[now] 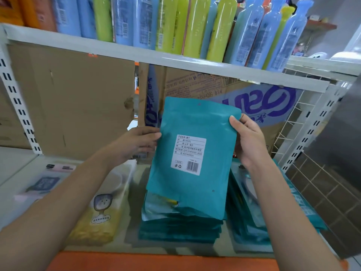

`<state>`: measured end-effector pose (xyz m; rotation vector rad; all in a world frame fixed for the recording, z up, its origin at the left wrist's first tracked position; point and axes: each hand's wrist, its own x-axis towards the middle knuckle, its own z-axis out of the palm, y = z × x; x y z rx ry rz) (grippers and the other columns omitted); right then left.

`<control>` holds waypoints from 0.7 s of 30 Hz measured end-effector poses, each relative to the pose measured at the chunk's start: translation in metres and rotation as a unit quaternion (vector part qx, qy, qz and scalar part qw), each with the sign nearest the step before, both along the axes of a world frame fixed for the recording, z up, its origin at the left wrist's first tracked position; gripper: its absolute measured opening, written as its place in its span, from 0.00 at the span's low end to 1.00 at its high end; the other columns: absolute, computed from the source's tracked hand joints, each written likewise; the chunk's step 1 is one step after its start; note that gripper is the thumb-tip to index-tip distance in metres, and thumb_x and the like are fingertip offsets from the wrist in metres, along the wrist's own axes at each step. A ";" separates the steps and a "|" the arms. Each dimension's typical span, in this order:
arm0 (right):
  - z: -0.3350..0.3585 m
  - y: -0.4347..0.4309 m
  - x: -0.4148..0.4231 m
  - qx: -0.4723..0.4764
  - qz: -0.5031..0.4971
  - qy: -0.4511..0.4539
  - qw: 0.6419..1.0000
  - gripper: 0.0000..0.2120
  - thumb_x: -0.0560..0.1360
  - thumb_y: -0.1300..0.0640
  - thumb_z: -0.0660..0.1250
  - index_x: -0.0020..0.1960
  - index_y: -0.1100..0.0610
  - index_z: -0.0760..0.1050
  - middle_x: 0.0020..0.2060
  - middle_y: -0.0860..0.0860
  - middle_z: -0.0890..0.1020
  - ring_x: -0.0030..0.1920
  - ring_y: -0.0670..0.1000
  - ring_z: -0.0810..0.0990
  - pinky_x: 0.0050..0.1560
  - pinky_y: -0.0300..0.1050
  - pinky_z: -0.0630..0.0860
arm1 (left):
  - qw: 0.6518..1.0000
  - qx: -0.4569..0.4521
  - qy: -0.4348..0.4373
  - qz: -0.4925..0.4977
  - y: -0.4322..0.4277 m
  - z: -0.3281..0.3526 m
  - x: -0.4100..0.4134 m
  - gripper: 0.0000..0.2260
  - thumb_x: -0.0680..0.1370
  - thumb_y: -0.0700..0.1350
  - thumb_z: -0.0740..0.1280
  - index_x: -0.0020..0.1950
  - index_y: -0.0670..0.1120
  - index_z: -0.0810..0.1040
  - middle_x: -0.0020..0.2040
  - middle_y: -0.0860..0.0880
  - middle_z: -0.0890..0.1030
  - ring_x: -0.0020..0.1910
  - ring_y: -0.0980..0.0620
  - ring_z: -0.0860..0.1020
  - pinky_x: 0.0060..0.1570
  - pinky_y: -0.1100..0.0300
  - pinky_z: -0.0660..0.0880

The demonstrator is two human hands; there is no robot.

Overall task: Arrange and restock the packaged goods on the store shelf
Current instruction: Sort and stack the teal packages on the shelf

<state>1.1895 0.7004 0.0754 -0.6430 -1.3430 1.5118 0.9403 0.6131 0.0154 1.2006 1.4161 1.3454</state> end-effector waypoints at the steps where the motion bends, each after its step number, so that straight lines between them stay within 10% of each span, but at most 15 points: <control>1: 0.001 0.001 0.002 -0.002 -0.002 0.001 1.000 0.05 0.78 0.61 0.61 0.50 0.57 0.75 0.41 0.50 0.84 0.39 0.48 0.83 0.38 0.41 0.81 | 1.000 0.001 0.006 -0.010 0.002 0.003 0.002 0.35 0.54 0.60 0.77 0.57 0.47 0.77 0.48 0.51 0.83 0.47 0.54 0.81 0.45 0.63 0.78; 13: -0.001 0.013 0.013 -0.026 -0.074 -0.057 0.995 0.03 0.78 0.59 0.62 0.46 0.57 0.73 0.43 0.53 0.83 0.41 0.49 0.82 0.42 0.43 0.80 | 0.996 -0.035 -0.029 -0.080 0.000 0.017 0.037 0.28 0.57 0.56 0.78 0.50 0.41 0.80 0.44 0.51 0.85 0.39 0.58 0.82 0.31 0.69 0.75; 16: -0.011 0.017 0.017 0.076 -0.159 -0.191 0.966 0.07 0.78 0.57 0.62 0.55 0.55 0.71 0.55 0.53 0.79 0.50 0.47 0.78 0.49 0.40 0.75 | 0.996 -0.051 -0.075 -0.026 0.001 0.018 0.042 0.06 0.72 0.41 0.68 0.46 0.40 0.79 0.39 0.51 0.85 0.31 0.59 0.81 0.26 0.70 0.73; 21: -0.027 -0.011 0.030 0.290 -0.054 -0.287 0.911 0.23 0.73 0.47 0.68 0.65 0.52 0.69 0.62 0.44 0.75 0.62 0.41 0.72 0.65 0.37 0.67 | 0.985 -0.067 -0.141 0.068 0.003 0.015 0.039 0.02 0.76 0.38 0.66 0.46 0.42 0.78 0.33 0.52 0.84 0.31 0.57 0.82 0.27 0.67 0.76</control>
